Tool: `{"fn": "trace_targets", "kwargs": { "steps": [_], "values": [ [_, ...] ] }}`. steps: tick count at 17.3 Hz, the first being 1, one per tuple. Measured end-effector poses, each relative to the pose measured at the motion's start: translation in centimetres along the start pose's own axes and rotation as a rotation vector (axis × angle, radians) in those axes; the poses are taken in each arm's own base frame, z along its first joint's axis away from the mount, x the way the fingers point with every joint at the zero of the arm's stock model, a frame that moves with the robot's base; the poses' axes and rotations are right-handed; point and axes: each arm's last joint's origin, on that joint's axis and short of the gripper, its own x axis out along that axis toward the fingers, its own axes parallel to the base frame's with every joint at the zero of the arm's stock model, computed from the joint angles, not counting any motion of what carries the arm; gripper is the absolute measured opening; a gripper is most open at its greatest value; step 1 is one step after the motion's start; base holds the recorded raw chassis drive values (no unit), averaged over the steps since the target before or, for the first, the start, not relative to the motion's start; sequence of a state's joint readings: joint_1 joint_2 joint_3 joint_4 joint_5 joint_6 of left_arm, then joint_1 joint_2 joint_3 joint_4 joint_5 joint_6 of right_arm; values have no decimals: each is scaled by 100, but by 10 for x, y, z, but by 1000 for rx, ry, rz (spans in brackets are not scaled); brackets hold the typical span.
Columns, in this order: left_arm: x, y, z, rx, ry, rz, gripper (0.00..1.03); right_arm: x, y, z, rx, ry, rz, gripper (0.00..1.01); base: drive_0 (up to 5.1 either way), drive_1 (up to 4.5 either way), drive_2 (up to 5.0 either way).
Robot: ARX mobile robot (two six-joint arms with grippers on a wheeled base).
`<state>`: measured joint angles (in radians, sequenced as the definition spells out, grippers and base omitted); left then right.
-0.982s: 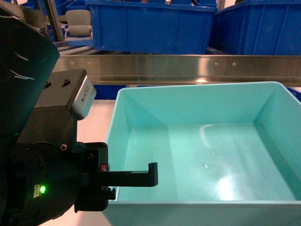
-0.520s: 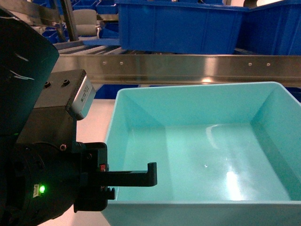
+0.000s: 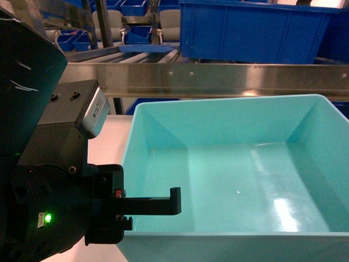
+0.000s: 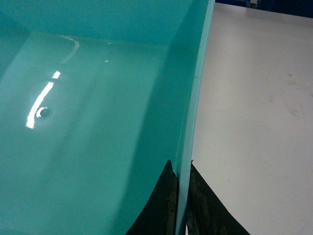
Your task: Organize blue bins on left shelf correctly
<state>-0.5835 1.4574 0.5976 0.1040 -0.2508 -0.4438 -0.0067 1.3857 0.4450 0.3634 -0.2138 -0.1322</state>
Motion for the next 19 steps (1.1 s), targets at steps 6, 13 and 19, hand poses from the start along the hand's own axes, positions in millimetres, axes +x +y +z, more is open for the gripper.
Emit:
{"fn": "trace_targets", "kwargs": {
  "steps": [6,13,19],
  "values": [
    [0,0,0,0,0,0,2,0,0,0,0,0,0,2,-494,252,252],
    [0,0,0,0,0,0,2,0,0,0,0,0,0,2,-490,255,255],
    [0,0,0,0,0,0,2,0,0,0,0,0,0,2,-490,251,251]
  ]
}}
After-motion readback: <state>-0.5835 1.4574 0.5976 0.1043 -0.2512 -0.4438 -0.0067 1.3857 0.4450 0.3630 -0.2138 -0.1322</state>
